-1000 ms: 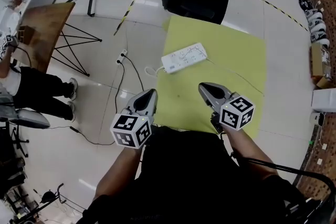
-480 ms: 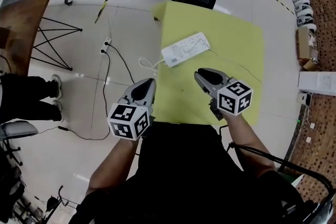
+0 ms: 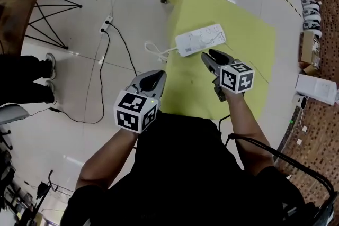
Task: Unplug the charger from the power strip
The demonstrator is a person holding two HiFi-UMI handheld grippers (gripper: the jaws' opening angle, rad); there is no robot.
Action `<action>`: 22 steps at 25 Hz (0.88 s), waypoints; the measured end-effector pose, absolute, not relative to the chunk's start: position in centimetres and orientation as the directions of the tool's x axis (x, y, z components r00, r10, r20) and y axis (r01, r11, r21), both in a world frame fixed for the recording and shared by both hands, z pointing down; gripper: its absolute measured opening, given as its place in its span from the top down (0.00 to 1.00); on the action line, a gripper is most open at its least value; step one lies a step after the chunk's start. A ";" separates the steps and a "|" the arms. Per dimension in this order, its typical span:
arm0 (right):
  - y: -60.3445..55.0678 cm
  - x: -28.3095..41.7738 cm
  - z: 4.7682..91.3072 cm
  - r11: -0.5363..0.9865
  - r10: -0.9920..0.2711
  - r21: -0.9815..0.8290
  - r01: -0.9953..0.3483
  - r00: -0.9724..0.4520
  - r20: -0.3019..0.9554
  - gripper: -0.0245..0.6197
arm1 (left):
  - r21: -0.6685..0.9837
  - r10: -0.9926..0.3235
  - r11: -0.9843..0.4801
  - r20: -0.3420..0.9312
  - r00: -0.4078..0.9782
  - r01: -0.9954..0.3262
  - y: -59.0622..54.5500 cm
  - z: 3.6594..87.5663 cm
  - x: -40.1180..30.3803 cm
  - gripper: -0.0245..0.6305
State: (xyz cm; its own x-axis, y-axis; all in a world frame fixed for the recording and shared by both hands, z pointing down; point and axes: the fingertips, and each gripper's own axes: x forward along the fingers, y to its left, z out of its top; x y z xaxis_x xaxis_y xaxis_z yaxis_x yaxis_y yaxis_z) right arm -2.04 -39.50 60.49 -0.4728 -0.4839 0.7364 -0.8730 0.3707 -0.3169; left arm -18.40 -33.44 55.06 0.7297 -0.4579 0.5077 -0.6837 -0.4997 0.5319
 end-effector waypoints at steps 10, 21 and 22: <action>-41.5 -2.9 62.9 0.381 -0.479 -0.208 -0.901 -0.386 0.788 0.64 | 0.562 -0.458 -0.479 0.496 0.738 -0.675 -33.8 56.2 -19.9 0.96; -44.2 -3.5 64.3 0.394 -0.490 -0.147 -0.907 -0.343 0.802 0.63 | 0.574 -0.497 -0.426 0.498 0.711 -0.700 -34.6 57.0 -22.4 0.96; -44.4 -3.5 64.5 0.393 -0.490 -0.143 -0.908 -0.339 0.803 0.63 | 0.576 -0.499 -0.423 0.496 0.710 -0.700 -34.6 57.0 -22.5 0.96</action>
